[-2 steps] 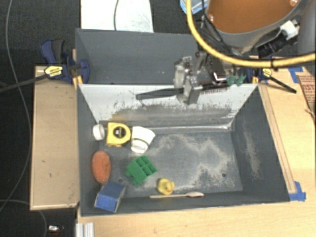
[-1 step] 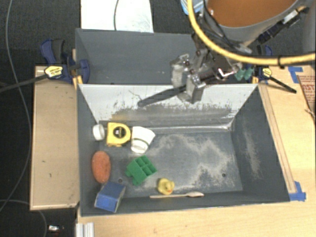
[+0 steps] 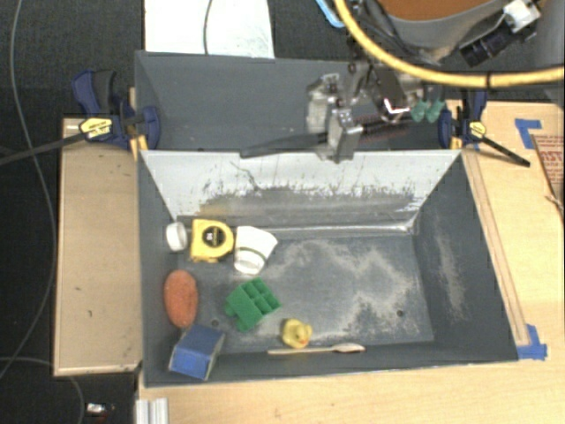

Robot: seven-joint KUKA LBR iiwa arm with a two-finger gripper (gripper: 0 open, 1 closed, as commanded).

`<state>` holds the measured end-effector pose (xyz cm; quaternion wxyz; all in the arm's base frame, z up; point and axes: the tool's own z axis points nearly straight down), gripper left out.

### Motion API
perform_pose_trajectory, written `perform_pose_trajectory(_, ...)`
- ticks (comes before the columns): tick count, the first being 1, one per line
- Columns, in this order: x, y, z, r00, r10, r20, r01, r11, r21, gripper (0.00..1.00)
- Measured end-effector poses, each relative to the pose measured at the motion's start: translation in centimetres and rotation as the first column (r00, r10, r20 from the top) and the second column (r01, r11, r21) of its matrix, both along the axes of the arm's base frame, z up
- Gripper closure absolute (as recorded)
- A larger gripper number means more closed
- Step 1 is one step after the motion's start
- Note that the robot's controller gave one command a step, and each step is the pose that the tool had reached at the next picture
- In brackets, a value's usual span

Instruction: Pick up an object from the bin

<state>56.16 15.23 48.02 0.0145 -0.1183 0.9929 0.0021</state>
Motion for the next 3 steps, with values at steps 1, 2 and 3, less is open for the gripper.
perform_pose_trajectory(1, -3.1, 0.4, -6.9, 0.989, 0.150, 0.003, -0.150, 0.989, -0.004, 0.00)
perform_pose_trajectory(2, -1.4, 1.3, -7.5, 0.997, 0.074, 0.008, -0.074, 0.997, 0.000, 0.00)
perform_pose_trajectory(3, -4.4, -0.8, -11.3, 0.995, 0.100, 0.006, -0.100, 0.995, -0.002, 0.00)
